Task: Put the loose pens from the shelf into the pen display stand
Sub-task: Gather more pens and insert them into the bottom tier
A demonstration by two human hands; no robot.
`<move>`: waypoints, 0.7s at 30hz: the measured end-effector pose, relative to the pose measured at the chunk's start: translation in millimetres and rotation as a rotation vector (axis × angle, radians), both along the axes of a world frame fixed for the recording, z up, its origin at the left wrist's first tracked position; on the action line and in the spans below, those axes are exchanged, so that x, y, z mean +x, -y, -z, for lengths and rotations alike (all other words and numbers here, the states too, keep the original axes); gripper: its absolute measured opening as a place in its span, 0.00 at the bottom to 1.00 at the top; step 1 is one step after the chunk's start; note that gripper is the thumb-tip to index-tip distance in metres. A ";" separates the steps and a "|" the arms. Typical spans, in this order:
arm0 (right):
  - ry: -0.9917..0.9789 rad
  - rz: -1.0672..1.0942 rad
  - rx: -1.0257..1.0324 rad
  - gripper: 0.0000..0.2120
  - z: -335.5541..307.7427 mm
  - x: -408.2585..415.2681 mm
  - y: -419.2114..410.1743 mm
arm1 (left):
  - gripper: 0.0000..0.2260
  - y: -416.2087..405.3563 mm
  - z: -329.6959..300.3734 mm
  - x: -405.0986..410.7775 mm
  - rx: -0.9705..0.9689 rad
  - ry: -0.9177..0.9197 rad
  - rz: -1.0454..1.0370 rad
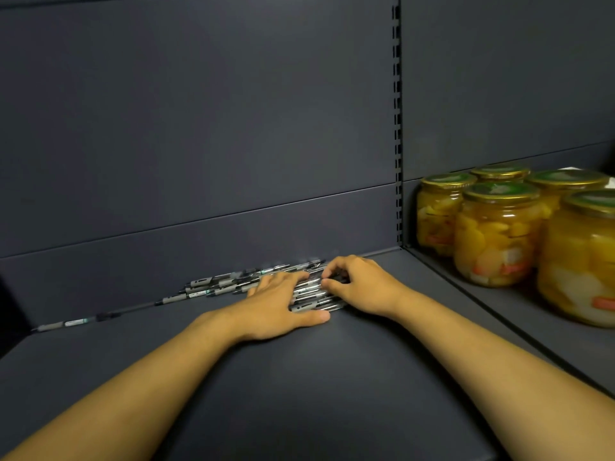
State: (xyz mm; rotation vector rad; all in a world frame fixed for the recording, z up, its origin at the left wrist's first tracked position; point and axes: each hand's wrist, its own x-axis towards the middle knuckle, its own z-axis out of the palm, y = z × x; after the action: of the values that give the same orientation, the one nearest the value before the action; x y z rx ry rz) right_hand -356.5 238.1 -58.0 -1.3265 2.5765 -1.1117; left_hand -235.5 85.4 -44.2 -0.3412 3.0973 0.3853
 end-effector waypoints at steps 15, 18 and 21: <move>0.055 -0.062 -0.232 0.10 -10.6 12.1 -2.1 | 0.16 -7.6 -13.8 5.9 -0.096 0.025 0.139; 0.081 0.048 -0.407 0.08 -16.8 5.4 -4.0 | 0.13 -5.0 -17.4 4.5 -0.104 0.063 0.159; 0.183 0.120 -0.552 0.11 -21.9 0.2 -8.0 | 0.13 2.1 -19.2 13.7 -0.079 0.053 0.202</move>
State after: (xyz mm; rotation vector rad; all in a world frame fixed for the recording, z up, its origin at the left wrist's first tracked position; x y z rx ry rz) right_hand -356.4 246.0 -36.1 -1.0746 2.3284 -1.9652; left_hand -221.9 83.3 -25.0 -0.0364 3.0611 0.2457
